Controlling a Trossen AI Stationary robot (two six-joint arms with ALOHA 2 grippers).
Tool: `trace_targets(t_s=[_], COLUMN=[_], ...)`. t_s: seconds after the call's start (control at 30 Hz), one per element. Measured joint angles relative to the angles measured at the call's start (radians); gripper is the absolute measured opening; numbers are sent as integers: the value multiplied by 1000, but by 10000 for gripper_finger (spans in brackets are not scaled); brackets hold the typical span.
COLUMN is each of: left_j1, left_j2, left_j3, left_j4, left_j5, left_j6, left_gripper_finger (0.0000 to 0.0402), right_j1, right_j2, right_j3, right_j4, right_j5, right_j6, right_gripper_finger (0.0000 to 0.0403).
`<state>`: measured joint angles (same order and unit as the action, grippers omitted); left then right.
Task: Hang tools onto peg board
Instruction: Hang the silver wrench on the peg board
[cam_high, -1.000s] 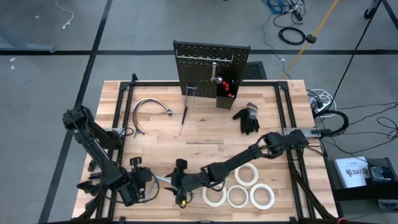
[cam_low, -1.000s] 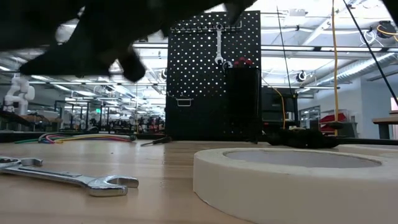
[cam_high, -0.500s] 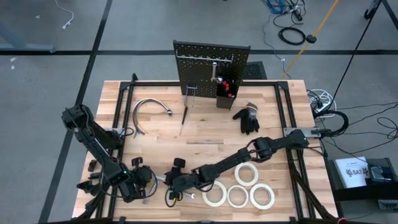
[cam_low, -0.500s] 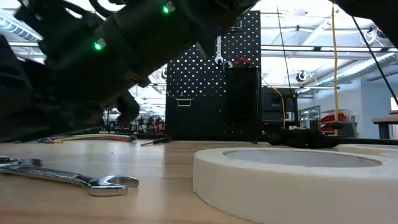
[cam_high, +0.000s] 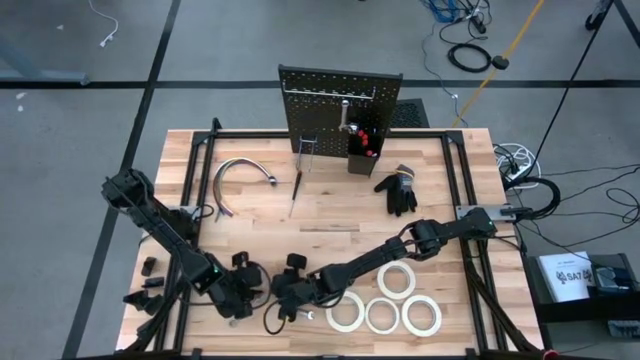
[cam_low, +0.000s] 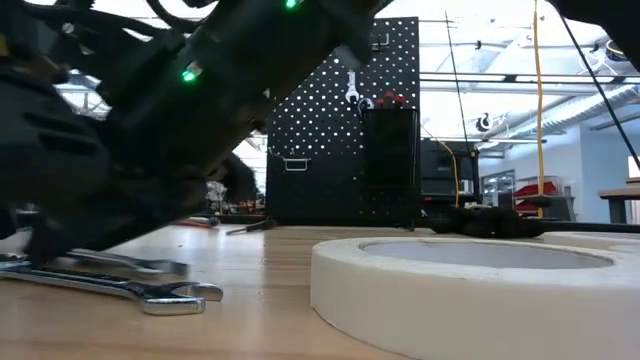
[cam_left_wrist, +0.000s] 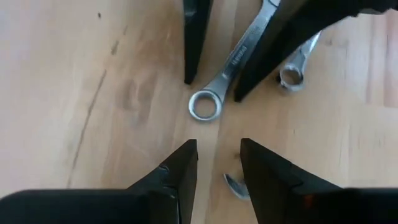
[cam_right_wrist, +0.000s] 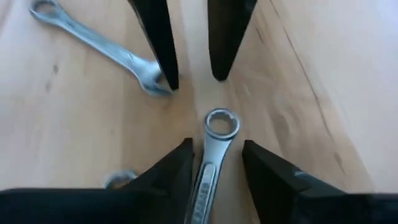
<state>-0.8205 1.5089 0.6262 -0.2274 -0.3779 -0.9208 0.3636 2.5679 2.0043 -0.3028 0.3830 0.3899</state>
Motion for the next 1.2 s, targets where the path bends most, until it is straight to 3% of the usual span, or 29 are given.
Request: trace_targets(t_s=[0.23, 0.63, 0.77, 0.9, 1.0, 1.2], left_j1=[23, 15, 8, 14, 17, 31], left_j2=[-5, -6, 5, 62, 110, 144], left_j3=[7, 5, 5, 5, 5, 9], left_j4=[22, 79, 44, 69, 109, 118], left_j5=[-37, -128, -185, -188, -192, -267], left_j6=[44, 49, 173, 341, 447, 444], left_gripper_finger=[124, 124, 125, 125, 125, 125], right_j1=[12, 11, 0, -29, -40, -49], right_j2=[-1, -32, -48, -50, -50, -50], right_j3=[-1, -10, -11, -10, -10, -10], right_j4=[-126, -130, -141, -138, -137, -131], right_j5=[29, 34, -9, -123, -151, -160], right_j6=[7, -34, -34, -4, 16, 27], right_gripper_finger=[21, 18, 13, 3, 2, 3])
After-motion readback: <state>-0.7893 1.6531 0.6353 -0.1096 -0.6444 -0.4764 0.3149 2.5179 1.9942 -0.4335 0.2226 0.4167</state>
